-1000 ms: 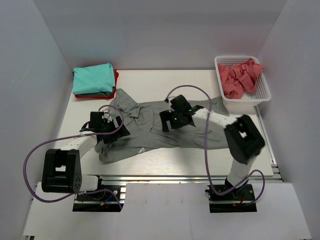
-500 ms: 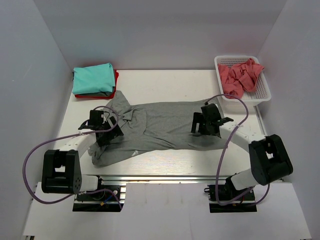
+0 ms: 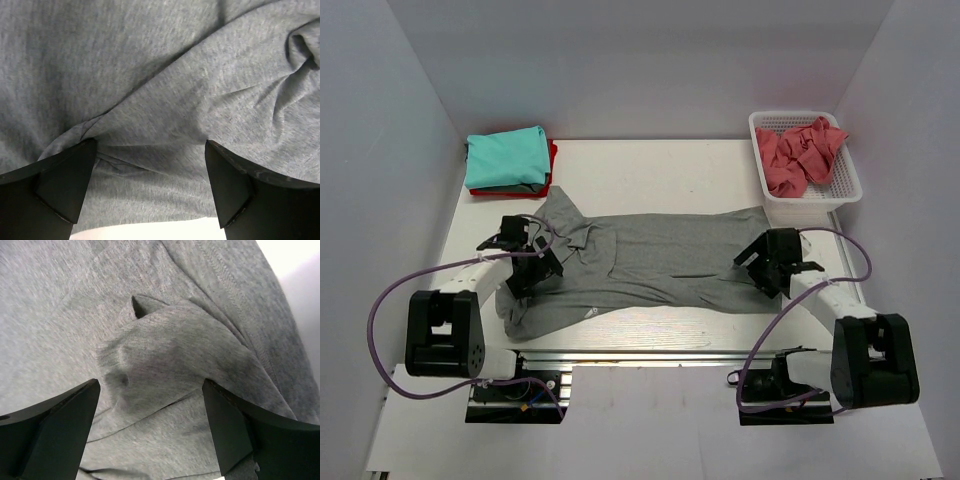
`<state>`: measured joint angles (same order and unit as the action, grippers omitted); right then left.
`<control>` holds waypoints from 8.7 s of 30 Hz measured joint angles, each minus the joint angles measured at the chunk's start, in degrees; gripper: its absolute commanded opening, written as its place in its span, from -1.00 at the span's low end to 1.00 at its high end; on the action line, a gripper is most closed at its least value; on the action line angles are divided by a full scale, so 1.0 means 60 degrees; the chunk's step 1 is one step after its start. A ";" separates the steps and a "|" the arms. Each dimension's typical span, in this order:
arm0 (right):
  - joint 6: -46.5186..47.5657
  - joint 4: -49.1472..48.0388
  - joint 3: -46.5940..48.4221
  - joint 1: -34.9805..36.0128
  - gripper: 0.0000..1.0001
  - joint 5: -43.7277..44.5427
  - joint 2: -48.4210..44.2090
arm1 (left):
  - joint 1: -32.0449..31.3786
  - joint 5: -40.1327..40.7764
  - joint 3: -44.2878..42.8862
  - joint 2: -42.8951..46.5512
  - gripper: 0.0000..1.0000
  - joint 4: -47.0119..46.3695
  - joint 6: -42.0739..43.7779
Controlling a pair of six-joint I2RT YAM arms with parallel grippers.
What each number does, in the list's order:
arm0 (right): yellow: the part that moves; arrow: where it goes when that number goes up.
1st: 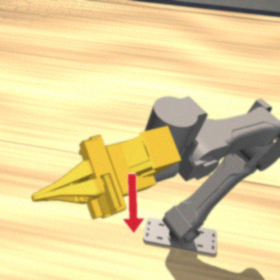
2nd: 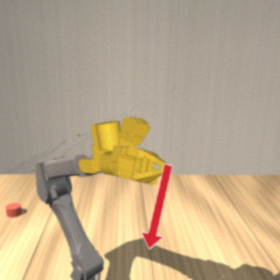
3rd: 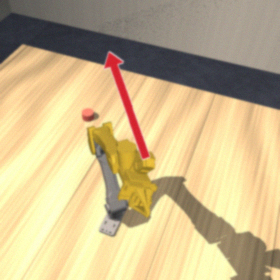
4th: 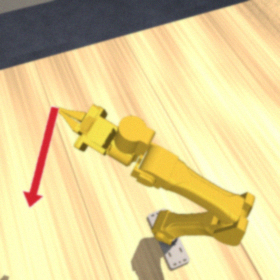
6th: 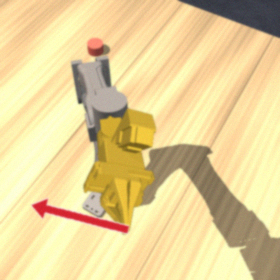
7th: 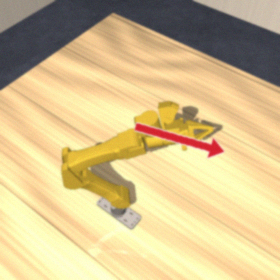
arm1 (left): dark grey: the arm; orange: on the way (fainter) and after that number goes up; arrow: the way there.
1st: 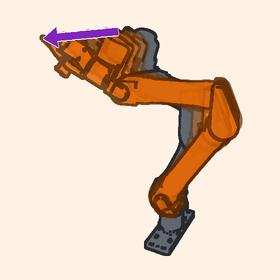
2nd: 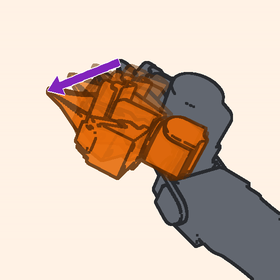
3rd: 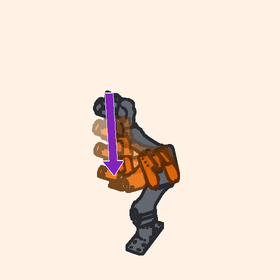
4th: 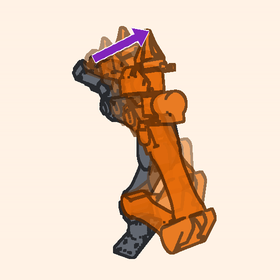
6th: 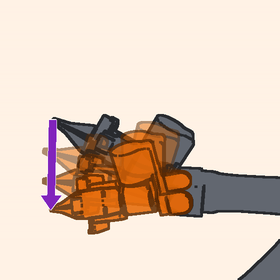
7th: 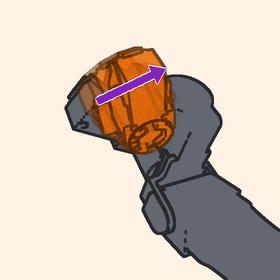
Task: Fold and stack the t-shirts
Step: Fold the flattened tshirt in 1/3 of the way, then grap the side of the flattened tshirt furthest away from the robot with both arms, then fold the other side of the tshirt into a rectangle, then rotate the tshirt 80 degrees
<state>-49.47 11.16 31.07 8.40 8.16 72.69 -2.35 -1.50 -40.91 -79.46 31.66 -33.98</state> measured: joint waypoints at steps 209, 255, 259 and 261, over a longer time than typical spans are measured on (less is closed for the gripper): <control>0.3537 0.2157 0.3570 -0.2441 0.81 -0.0255 0.2911 | -0.0189 -0.2586 0.0951 -0.1399 1.00 -0.6881 -0.0004; 0.6648 0.1413 0.2728 0.7155 0.81 -0.4142 0.1129 | -0.3351 -0.2186 -1.7016 -1.4932 1.00 -0.9198 -0.0291; 0.6076 0.1180 0.3027 0.6816 0.81 -0.3049 0.0732 | -0.3337 -0.2437 -1.6684 -1.4182 1.00 -0.8703 0.0335; 0.5799 0.1122 0.3228 0.6572 0.81 -0.2448 0.0805 | -0.3340 -0.2626 -1.6269 -1.3340 1.00 -0.8105 0.0772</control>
<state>-14.68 17.89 50.43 47.83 -6.52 77.52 -22.39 -17.26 -138.52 -159.50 -16.97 -29.34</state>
